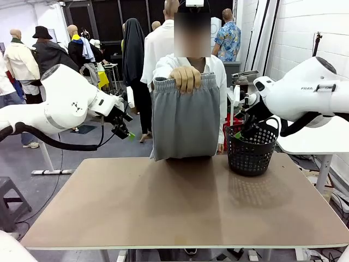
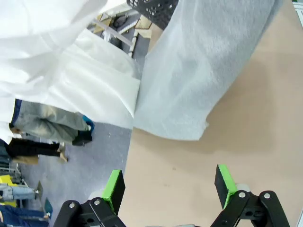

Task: Fold the training pants.
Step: Grab both ends of the Training pants handed by a person.

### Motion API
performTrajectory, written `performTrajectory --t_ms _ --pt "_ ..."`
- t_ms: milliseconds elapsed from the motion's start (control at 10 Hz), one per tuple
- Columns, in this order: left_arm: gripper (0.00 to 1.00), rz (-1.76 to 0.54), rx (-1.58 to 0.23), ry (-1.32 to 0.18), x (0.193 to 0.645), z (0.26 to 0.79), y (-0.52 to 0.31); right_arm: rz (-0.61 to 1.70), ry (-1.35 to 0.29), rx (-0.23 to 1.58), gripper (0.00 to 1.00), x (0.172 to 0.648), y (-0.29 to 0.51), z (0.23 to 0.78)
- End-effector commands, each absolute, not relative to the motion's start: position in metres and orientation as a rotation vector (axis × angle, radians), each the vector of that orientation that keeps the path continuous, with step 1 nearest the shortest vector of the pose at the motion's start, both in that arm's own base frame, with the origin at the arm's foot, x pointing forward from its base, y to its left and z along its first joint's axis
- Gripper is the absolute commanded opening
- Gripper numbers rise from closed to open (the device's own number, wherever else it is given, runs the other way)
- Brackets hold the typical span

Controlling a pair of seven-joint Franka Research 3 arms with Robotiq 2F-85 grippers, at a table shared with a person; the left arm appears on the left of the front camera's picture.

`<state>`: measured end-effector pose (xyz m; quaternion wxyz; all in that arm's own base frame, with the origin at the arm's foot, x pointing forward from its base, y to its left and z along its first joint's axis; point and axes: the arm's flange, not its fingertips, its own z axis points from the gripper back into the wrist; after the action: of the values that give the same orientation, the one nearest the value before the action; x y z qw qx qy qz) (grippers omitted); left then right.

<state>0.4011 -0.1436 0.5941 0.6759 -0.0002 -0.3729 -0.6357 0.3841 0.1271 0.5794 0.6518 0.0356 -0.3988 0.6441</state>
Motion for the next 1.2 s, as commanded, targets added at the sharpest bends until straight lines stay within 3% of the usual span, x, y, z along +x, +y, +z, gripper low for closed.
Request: performTrajectory --t_ms 0,500,1100 --pt "1.00 -1.464 -0.071 -0.933 0.412 0.595 -0.147 1.512 -0.991 0.202 1.00 0.400 0.125 0.576" --pt "1.00 -1.492 -0.180 -1.087 0.414 0.597 -0.158 1.527 -1.134 0.417 1.00 0.406 0.128 0.578" --pt "1.00 -1.498 -0.367 -1.167 0.414 0.598 -0.169 1.529 -1.208 0.532 1.00 0.410 0.133 0.576"
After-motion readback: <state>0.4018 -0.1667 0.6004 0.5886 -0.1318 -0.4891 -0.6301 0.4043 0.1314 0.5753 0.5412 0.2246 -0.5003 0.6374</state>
